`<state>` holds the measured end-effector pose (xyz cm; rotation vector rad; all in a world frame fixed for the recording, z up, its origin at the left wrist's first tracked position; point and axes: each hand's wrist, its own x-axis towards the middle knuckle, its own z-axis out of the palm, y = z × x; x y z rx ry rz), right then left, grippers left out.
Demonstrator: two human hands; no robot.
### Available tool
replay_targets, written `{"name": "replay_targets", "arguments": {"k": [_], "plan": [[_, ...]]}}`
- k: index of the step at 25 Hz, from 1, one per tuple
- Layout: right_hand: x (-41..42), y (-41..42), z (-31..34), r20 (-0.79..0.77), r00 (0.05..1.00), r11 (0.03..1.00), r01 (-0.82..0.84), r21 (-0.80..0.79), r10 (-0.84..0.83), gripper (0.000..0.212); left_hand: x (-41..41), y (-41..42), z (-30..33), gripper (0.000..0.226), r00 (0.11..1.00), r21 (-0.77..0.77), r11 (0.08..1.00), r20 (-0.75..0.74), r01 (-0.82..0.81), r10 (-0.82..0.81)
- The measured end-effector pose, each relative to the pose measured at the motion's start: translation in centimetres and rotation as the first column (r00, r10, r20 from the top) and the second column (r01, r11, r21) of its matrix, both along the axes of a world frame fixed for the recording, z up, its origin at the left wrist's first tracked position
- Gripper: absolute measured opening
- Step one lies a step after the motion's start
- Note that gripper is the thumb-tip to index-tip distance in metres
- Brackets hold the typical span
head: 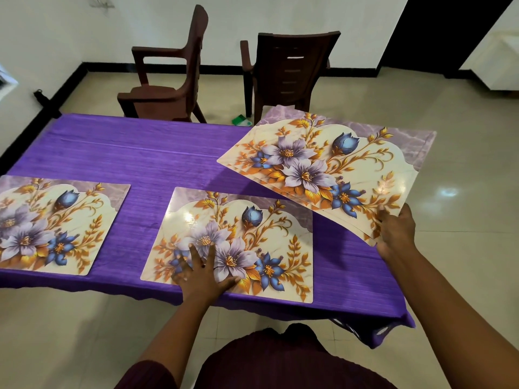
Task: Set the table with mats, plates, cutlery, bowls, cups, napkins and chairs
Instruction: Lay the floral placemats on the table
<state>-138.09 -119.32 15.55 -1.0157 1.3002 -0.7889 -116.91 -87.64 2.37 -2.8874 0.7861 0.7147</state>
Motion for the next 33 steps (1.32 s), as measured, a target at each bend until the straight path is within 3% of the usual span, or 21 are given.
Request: {"name": "replay_targets", "arguments": {"k": [3,5,7,9,10,12,14,16,22,26,28,30,33], "plan": [[0.3,0.3,-0.1,0.009,1.0,1.0,-0.004,-0.002,0.004,0.033,0.1,0.1,0.1,0.116,0.999,-0.012,1.0,-0.04,-0.012,0.011],[0.5,0.4,-0.2,0.007,1.0,1.0,-0.008,-0.004,0.008,0.034,-0.5,-0.5,0.6,0.117,0.997,-0.098,0.993,-0.029,-0.07,0.068],[1.0,0.4,-0.3,-0.016,1.0,1.0,-0.016,-0.009,0.016,0.033,-1.5,-2.2,1.6,0.114,0.996,-0.349,0.934,0.026,-0.07,0.084],[1.6,0.4,-0.5,-0.028,0.999,0.999,-0.018,-0.028,0.017,0.031,-2.0,-5.5,4.1,0.094,0.991,-0.642,0.758,-0.127,-0.111,0.038],[1.9,0.5,-0.5,-0.027,0.999,0.999,-0.02,-0.044,0.019,0.031,-2.1,-7.6,6.0,0.079,0.943,-0.72,0.644,-0.333,-0.258,0.005],[2.0,0.8,-0.4,-0.044,0.998,0.995,-0.044,-0.085,0.04,0.032,-2.1,-11.4,9.1,0.062,0.7,-0.66,0.464,-0.705,-0.591,-0.112],[1.4,0.8,-0.2,-0.046,0.998,0.992,-0.047,-0.117,0.042,0.03,-2.5,-14.5,10.9,0.051,0.491,-0.521,0.346,-0.853,-0.781,-0.176],[0.6,0.5,-0.3,0.01,0.999,0.993,-0.049,-0.11,0.05,0.027,-3.4,-16.4,11.3,0.052,0.432,-0.477,0.253,-0.876,-0.842,-0.213],[-3.8,-2.3,-0.8,0.163,0.958,0.971,-0.236,-0.018,0.236,0.04,-7.4,-22.2,10.9,0.064,0.481,-0.502,0.071,-0.854,-0.862,-0.196],[-7.8,-6.3,-0.5,0.087,0.935,0.936,-0.349,0.053,0.343,0.063,-10.0,-25.9,10.7,0.061,0.523,-0.534,0.051,-0.84,-0.844,-0.148],[-10.5,-9.3,-0.3,-0.007,0.952,0.952,-0.306,0.001,0.306,0.085,-12.8,-28.1,10.6,0.061,0.528,-0.538,0.06,-0.839,-0.841,-0.129],[-13.7,-12.9,-0.1,-0.231,0.948,0.949,-0.263,-0.175,0.22,0.106,-16.1,-30.2,10.5,0.062,0.543,-0.551,0.054,-0.832,-0.833,-0.114],[-18.2,-19.5,0.8,-0.601,0.79,0.793,-0.443,-0.419,0.124,0.111,-20.0,-33.2,10.3,0.062,0.575,-0.583,0.072,-0.811,-0.809,-0.108]]}}
